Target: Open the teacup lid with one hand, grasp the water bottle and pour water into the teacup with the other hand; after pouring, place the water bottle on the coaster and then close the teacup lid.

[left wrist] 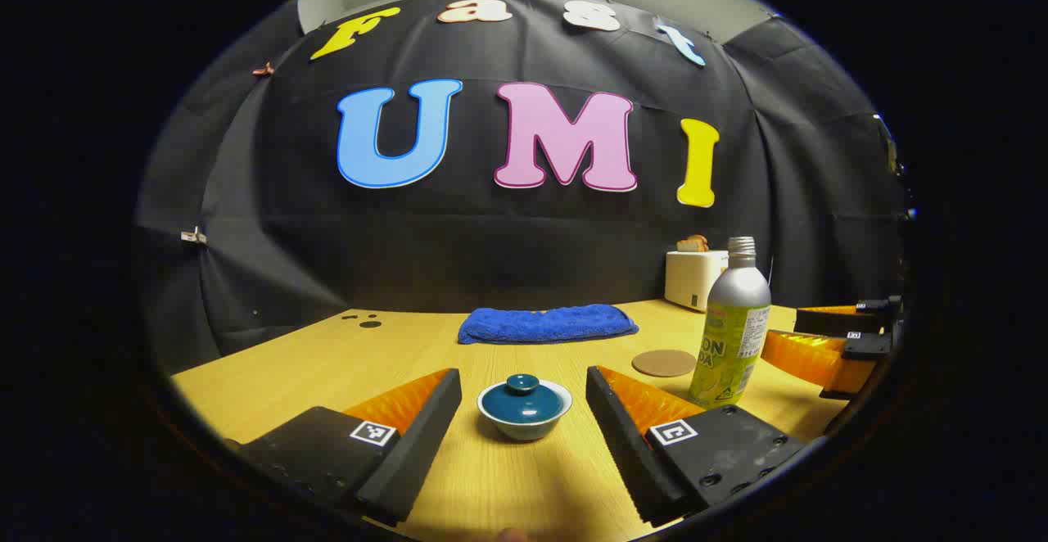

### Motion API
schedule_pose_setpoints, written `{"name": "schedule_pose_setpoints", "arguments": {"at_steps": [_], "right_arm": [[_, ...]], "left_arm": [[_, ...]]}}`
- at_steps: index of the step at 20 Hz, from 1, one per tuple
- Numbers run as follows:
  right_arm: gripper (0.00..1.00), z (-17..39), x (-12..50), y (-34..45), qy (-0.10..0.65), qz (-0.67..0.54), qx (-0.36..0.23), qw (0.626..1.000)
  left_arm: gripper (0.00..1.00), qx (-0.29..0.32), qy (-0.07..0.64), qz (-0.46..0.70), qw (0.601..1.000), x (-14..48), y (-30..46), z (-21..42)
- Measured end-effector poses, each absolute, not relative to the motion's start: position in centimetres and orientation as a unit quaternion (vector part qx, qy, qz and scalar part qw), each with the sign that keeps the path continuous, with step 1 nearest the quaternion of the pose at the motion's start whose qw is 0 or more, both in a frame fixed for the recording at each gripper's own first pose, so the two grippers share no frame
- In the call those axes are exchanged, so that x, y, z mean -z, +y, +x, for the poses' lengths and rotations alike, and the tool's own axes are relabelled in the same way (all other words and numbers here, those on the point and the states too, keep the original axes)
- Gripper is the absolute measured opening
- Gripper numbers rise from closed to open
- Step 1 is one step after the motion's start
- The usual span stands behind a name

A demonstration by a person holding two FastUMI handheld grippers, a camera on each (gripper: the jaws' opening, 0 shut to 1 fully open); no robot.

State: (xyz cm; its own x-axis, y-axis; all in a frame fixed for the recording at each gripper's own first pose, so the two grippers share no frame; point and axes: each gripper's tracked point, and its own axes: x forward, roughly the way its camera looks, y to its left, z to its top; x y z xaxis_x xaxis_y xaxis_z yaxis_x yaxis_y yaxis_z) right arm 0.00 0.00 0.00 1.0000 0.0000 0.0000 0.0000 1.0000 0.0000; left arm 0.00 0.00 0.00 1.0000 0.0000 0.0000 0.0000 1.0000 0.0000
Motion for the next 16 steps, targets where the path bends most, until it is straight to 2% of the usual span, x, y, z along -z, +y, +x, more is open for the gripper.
{"name": "schedule_pose_setpoints", "arguments": {"at_steps": [13, 16], "right_arm": [[0.98, 0.69, 0.03, 0.14, -0.002, -0.001, -0.003, 1.000], [0.98, 0.60, 0.09, 0.12, -0.003, -0.001, -0.005, 1.000]], "left_arm": [[0.96, 0.004, 0.000, 0.002, 1.000, -0.21, -0.05, 0.34], [0.96, -0.016, 0.002, 0.007, 1.000, -0.25, 0.59, 0.25]]}}
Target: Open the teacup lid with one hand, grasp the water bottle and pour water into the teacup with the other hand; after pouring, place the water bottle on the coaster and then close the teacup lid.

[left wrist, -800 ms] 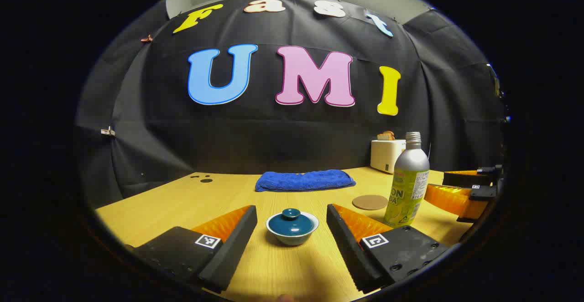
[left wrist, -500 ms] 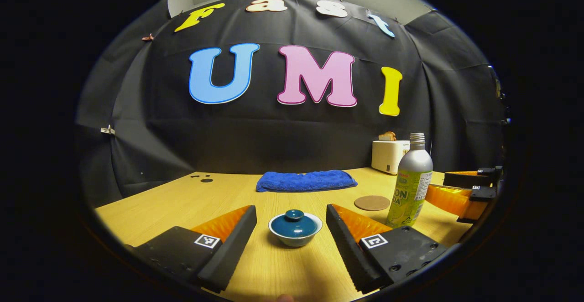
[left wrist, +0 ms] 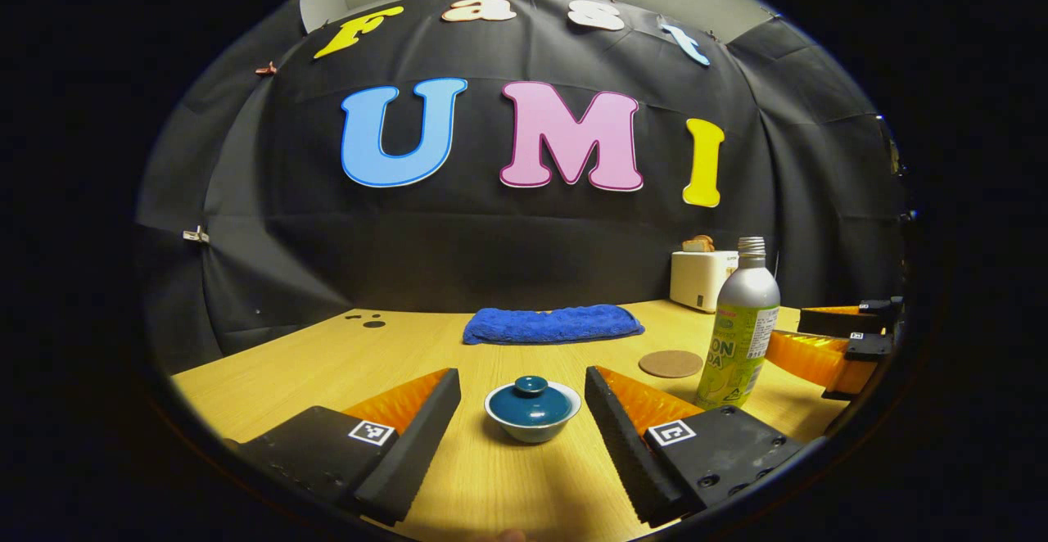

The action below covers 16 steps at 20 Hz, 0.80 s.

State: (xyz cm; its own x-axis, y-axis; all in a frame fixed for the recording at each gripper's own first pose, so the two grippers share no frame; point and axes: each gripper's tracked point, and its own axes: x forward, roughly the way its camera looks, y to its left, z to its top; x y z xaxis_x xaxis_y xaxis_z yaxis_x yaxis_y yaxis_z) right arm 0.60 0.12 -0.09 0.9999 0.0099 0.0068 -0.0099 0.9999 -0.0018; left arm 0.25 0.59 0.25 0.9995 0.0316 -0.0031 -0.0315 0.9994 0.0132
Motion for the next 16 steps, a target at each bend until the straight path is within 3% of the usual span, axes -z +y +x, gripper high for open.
{"name": "schedule_pose_setpoints", "arguments": {"at_steps": [4, 16], "right_arm": [[0.98, 0.64, 0.19, 0.17, -0.003, -0.001, -0.008, 1.000], [0.98, 0.74, 0.25, 0.54, -0.003, 0.000, -0.022, 1.000]], "left_arm": [[0.96, -0.047, 0.003, 0.013, 0.999, -0.25, 1.35, 0.04], [0.96, -0.020, 0.002, 0.002, 1.000, -0.13, 0.71, 0.53]]}}
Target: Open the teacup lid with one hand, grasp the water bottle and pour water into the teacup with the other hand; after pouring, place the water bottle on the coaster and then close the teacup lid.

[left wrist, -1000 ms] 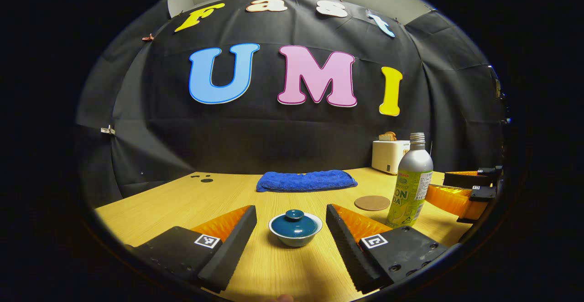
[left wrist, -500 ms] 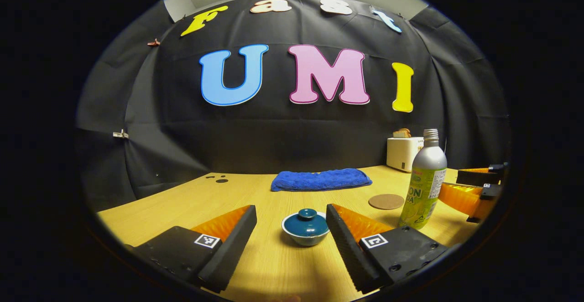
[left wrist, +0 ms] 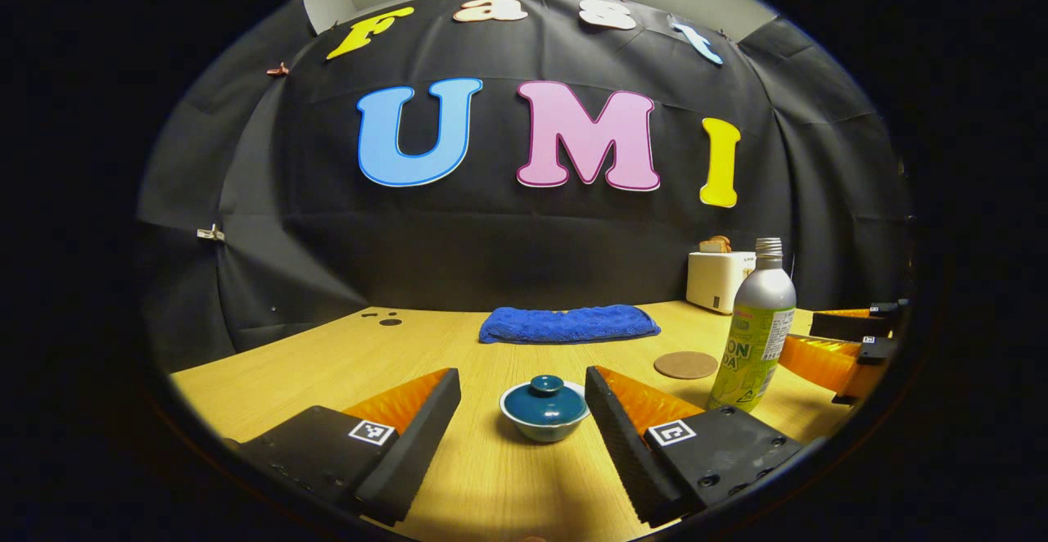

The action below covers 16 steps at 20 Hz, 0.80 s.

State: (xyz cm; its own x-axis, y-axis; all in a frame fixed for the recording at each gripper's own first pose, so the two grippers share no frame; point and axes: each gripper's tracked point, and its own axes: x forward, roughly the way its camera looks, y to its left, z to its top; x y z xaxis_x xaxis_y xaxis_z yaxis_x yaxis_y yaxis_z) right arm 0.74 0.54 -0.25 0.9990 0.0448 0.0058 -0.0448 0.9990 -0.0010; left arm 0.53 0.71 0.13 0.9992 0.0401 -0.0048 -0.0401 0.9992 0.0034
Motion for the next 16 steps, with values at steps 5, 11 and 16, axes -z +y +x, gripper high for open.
{"name": "schedule_pose_setpoints", "arguments": {"at_steps": [5, 11, 16], "right_arm": [[0.98, 0.9, 0.3, 0.7, -0.003, -0.001, -0.024, 1.000], [0.98, 0.9, 0.2, 0.7, -0.004, -0.001, -0.025, 1.000], [0.96, 0.9, 0.3, 0.7, -0.003, -0.001, -0.025, 1.000]], "left_arm": [[0.96, 0.007, 0.023, 0.006, 1.000, 0.5, 0.4, 2.1], [0.95, 0.045, 0.064, 0.020, 0.997, 1.8, -0.4, 4.9], [0.83, 0.051, 0.075, 0.041, 0.995, 1.9, -0.7, 6.9]]}}
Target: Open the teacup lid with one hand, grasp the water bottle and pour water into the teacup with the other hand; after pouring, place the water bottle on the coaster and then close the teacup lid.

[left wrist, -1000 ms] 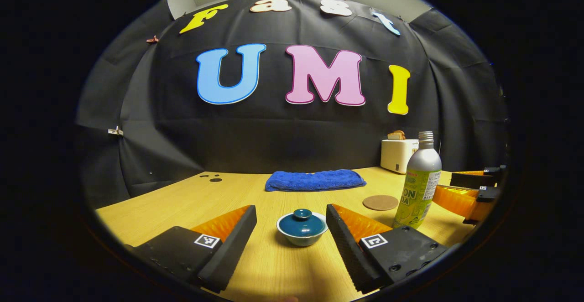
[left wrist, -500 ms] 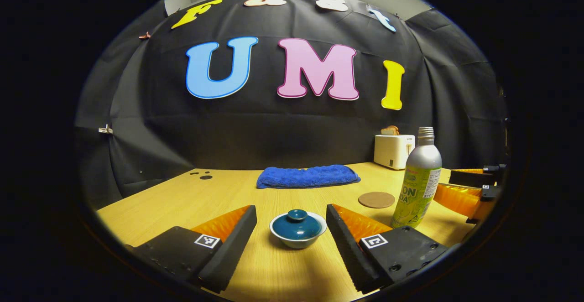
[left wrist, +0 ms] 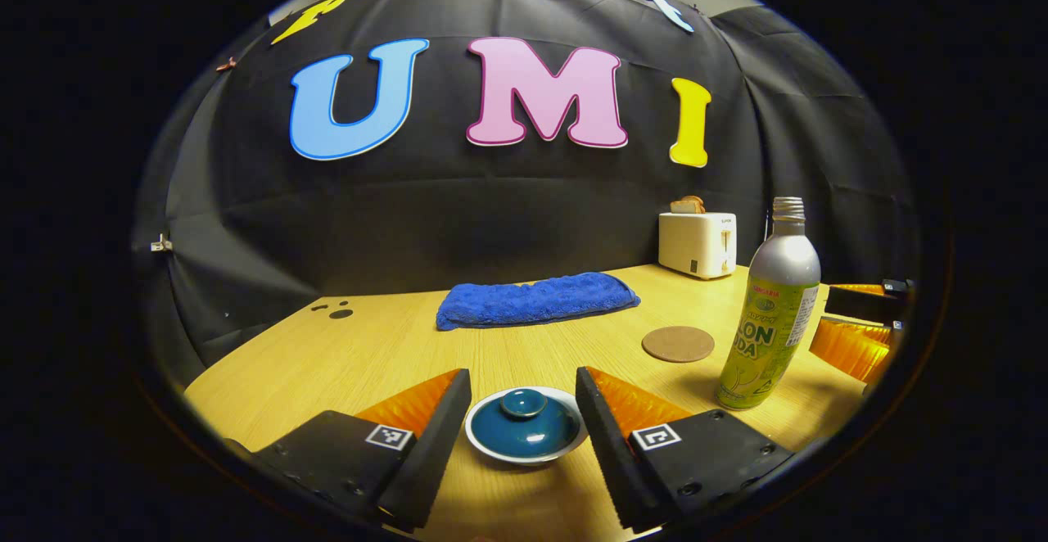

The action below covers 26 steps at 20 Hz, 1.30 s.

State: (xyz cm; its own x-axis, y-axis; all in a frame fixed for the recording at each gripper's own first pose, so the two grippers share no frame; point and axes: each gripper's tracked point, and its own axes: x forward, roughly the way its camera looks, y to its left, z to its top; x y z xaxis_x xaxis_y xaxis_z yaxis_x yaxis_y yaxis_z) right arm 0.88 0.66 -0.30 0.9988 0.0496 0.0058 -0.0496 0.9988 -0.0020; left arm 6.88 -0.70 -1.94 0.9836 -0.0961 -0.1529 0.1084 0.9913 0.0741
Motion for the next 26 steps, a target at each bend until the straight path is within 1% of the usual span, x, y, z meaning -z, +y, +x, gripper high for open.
{"name": "schedule_pose_setpoints", "arguments": {"at_steps": [1, 2, 3, 4, 5, 6, 7, 9, 10, 11, 12, 18, 23, 26], "right_arm": [[0.98, 0.9, 0.3, 0.7, -0.003, -0.001, -0.025, 1.000], [0.98, 0.9, 0.3, 0.7, -0.004, -0.001, -0.025, 1.000], [0.98, 0.8, 0.3, 0.7, -0.003, -0.001, -0.025, 1.000], [0.96, 0.9, 0.3, 0.7, -0.003, -0.001, -0.025, 1.000], [0.98, 0.9, 0.3, 0.7, -0.003, -0.001, -0.025, 1.000], [0.96, 0.9, 0.3, 0.7, -0.003, -0.001, -0.025, 1.000], [0.98, 0.9, 0.4, 0.7, -0.003, -0.001, -0.025, 1.000], [0.98, 0.9, 0.3, 0.7, -0.003, -0.001, -0.025, 1.000], [0.98, 0.9, 0.3, 0.7, -0.003, -0.001, -0.025, 1.000], [0.98, 0.9, 0.3, 0.7, -0.003, -0.001, -0.025, 1.000], [0.96, 0.9, 0.3, 0.7, -0.003, -0.001, -0.024, 1.000], [0.98, 0.9, 0.3, 0.7, -0.003, -0.001, -0.025, 1.000], [0.98, 0.9, 0.3, 0.7, -0.002, -0.001, -0.025, 1.000], [0.96, 0.9, 0.3, 0.7, -0.002, -0.001, -0.025, 1.000]], "left_arm": [[0.80, 0.053, 0.080, 0.046, 0.994, 2.2, -0.8, 7.0], [0.73, 0.053, 0.086, 0.052, 0.994, 2.4, -0.8, 7.3], [0.69, 0.052, 0.090, 0.058, 0.993, 2.6, -0.9, 7.5], [0.60, 0.053, 0.094, 0.062, 0.992, 2.7, -0.9, 7.6], [0.57, 0.053, 0.098, 0.065, 0.992, 2.7, -0.9, 7.8], [0.54, 0.051, 0.101, 0.068, 0.991, 2.9, -0.9, 7.9], [0.52, 0.049, 0.108, 0.070, 0.991, 3.1, -0.8, 8.1], [0.47, 0.043, 0.120, 0.077, 0.989, 3.5, -0.7, 8.3], [0.43, 0.037, 0.120, 0.081, 0.989, 3.4, -0.7, 8.1], [0.42, 0.031, 0.121, 0.083, 0.989, 3.4, -0.5, 8.2], [0.37, 0.030, 0.120, 0.084, 0.989, 3.5, -0.5, 8.4], [0.31, 0.033, 0.100, 0.080, 0.991, 2.9, -0.5, 8.1], [0.29, 0.028, 0.060, 0.073, 0.995, 1.7, -0.4, 7.3], [0.29, 0.029, 0.049, 0.064, 0.996, 1.6, -0.2, 7.0]]}}
